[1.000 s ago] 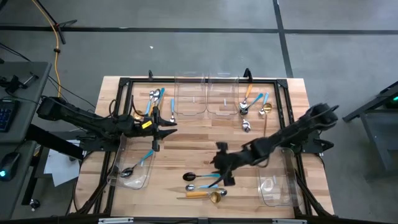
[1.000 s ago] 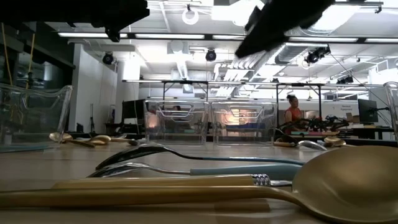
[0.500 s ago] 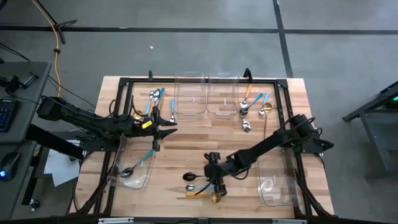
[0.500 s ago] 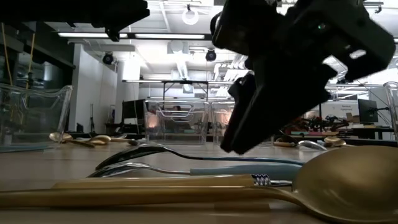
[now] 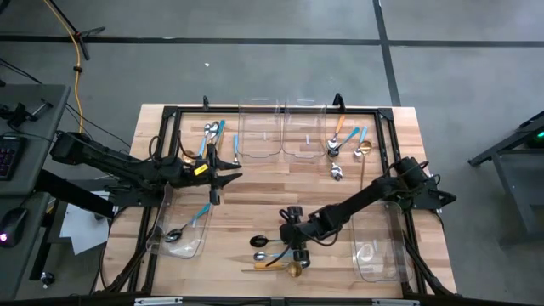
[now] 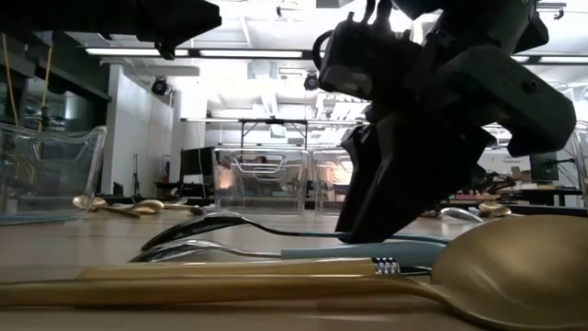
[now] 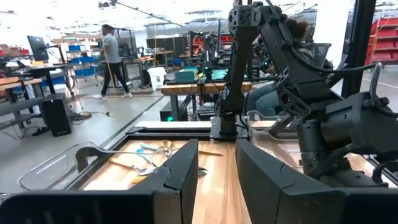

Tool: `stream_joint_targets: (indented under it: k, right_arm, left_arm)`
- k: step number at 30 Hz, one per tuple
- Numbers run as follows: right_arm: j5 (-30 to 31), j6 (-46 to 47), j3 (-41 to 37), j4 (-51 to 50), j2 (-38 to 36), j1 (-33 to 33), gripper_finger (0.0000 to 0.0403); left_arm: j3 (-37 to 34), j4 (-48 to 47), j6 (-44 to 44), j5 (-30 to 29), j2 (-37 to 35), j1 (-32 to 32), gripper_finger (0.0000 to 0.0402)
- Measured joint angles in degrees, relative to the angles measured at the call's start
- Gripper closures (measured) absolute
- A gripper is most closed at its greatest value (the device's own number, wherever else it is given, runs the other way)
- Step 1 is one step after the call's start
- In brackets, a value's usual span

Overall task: Sort silverware by color (type)
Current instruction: Put the black spoon into the bottom left transparent bin

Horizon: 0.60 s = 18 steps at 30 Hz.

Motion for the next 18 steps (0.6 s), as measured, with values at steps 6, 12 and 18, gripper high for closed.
stream_joint_targets:
  k: [6, 12, 18]
  right_arm:
    - [0.52, 0.04, -0.75, 0.38, -0.12, 0.03, 0.0301]
    - [0.1, -0.42, -0.78, -0.21, -0.19, 0.01, 0.0388]
    - [-0.1, -1.39, -0.79, -0.87, -0.45, 0.01, 0.0388]
  left_arm:
    - [0.0, 0.0, 0.0, 0.0, 0.0, 0.0, 0.0303]
    - [0.0, 0.02, 0.0, 0.02, 0.0, -0.02, 0.0303]
    - [0.0, 0.02, -0.02, 0.04, 0.0, -0.02, 0.0303]
